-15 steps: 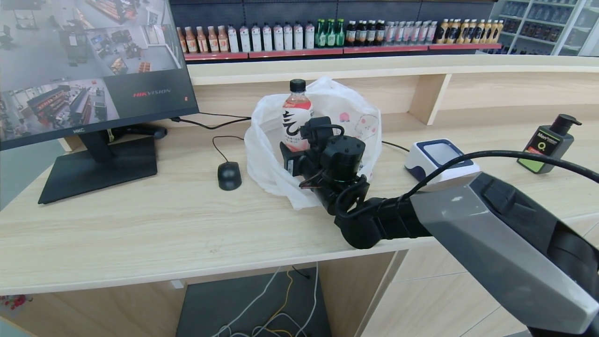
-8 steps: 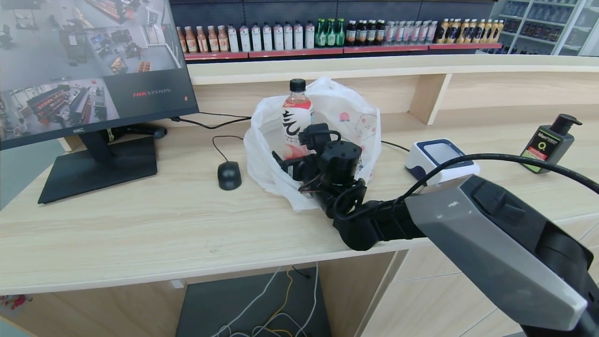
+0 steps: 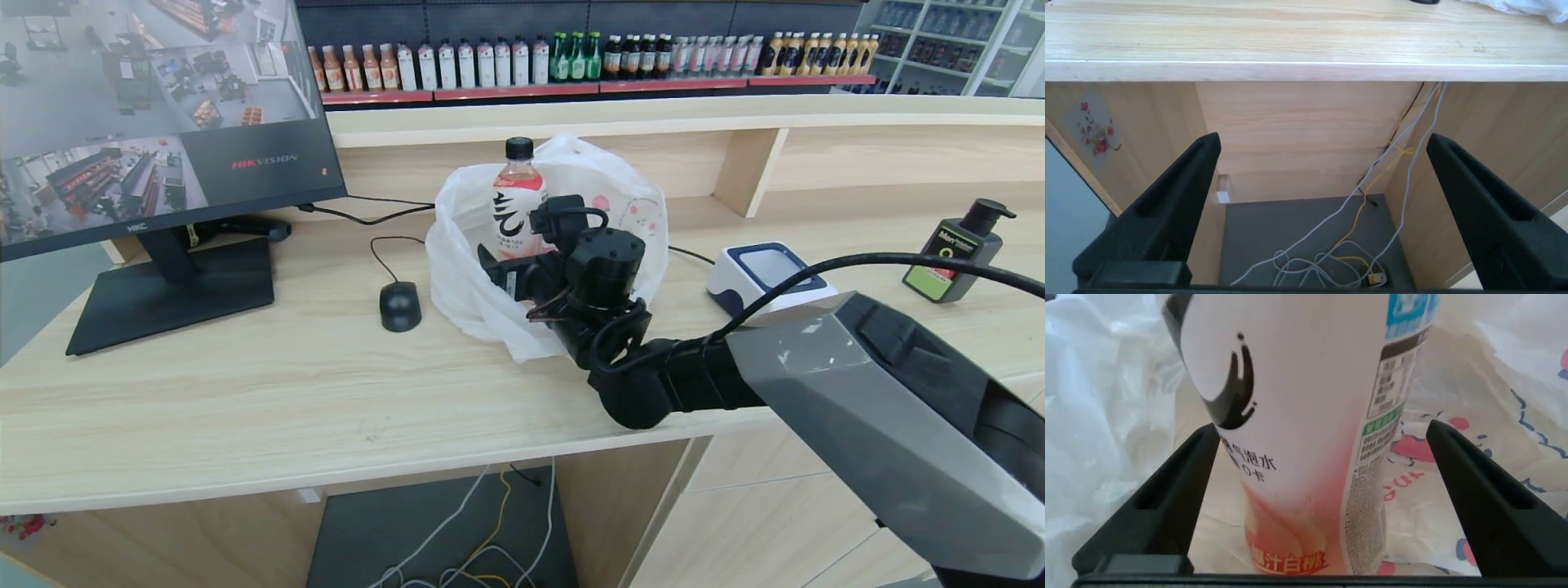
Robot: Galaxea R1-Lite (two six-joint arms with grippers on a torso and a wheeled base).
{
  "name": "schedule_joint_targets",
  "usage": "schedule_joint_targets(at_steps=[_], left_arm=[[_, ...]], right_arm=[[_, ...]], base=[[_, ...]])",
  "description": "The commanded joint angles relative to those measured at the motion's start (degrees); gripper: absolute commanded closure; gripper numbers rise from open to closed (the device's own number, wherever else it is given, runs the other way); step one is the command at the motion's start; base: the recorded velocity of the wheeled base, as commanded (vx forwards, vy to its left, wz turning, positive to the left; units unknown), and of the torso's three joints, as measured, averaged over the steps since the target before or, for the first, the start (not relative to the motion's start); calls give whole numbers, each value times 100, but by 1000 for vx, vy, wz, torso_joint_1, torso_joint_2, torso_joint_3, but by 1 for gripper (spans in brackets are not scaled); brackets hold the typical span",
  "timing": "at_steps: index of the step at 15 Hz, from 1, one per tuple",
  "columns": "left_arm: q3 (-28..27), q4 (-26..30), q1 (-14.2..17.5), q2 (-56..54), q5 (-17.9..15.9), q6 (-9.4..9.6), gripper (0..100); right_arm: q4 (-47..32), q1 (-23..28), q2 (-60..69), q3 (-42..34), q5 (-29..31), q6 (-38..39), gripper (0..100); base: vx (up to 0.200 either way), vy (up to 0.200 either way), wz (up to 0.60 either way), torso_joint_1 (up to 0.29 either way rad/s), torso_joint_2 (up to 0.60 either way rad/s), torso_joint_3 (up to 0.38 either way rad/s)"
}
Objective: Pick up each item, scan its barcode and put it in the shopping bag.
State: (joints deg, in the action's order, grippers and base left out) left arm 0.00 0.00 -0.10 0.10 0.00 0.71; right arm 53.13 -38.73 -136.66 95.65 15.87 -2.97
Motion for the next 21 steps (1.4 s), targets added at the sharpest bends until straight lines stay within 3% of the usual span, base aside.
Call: schedule_joint_targets(at_steps=[1,11,18,21], left_arm=[[0,9,1,-1,0,0,0],[0,0,1,-1,0,-9,0],[0,0,1,-1,0,-36,0],[0,0,1,-1,0,-36,0]], right_arm=[[22,-12,315,-213,4,-10,0],[1130,-188,1598,-2428,12,-37,0],[3608,-478,1967,-4696,12,-63,0],[3687,-627,2011,-4907,4,-1,0]], base=[[0,0,0,0,0,0],[0,0,0,0,0,0],[0,0,0,0,0,0],[-133,0,0,2,2,2]])
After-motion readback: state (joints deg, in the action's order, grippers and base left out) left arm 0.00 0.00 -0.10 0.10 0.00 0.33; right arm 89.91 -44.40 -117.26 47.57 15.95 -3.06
